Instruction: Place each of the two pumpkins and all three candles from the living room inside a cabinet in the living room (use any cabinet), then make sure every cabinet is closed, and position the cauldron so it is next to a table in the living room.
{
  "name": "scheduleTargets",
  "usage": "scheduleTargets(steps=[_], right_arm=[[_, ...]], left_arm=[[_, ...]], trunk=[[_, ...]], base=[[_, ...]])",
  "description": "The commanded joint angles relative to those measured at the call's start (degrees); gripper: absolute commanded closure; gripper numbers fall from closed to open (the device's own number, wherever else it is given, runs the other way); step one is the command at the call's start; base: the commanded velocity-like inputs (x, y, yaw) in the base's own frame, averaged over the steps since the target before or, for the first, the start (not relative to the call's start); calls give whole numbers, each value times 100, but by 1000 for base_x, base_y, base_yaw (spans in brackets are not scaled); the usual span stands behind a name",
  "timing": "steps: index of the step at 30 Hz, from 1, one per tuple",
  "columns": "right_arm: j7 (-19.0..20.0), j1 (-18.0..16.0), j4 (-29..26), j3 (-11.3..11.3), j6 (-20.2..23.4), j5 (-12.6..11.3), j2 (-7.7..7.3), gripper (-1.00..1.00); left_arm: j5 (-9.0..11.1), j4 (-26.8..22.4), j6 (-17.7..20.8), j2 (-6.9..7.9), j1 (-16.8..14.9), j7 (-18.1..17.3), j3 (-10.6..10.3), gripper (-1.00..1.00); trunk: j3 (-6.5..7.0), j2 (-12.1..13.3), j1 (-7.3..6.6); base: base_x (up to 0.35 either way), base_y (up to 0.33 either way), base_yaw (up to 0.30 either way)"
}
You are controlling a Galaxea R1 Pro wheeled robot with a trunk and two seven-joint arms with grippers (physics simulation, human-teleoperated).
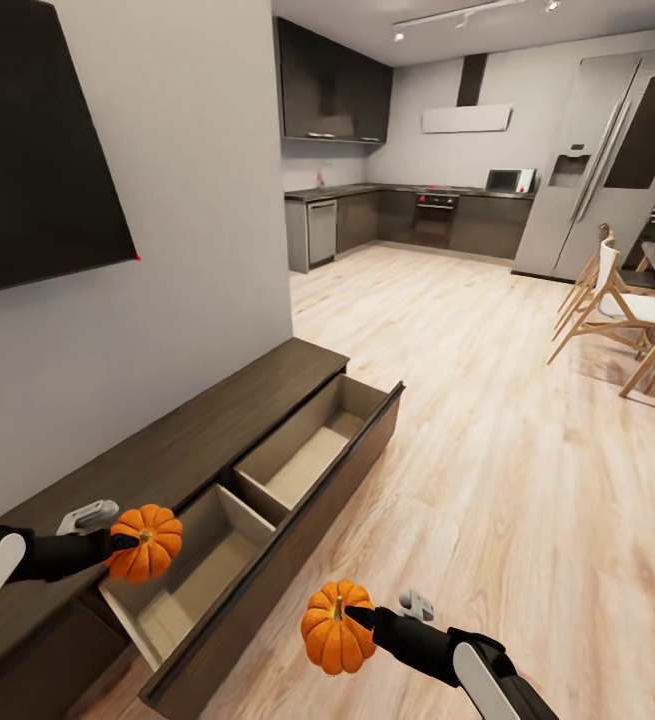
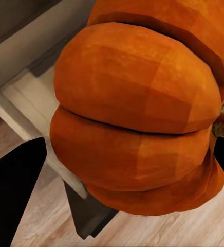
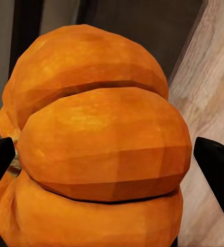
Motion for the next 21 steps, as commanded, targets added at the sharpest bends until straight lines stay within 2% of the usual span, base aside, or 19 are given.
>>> scheduleTargets(steps=[1,11,15,21], right_arm=[[-3,-4,-3,10,15,-18,-4,100],[-5,-4,4,8,15,-15,-1,100],[-3,-4,-1,8,15,-14,-2,100],[-7,-4,3,11,11,-12,-1,100]], left_arm=[[-27,-3,23,1,-3,-56,9,100],[-27,-3,23,-1,-3,-56,6,100],[-23,-3,23,0,-3,-56,9,100],[-24,-3,23,2,-3,-56,6,100]], trunk=[[-5,-2,1],[-5,-2,1],[-5,-2,1],[-5,-2,1]], base=[[187,0,-180],[41,0,-262],[33,0,-75],[183,0,-118]])
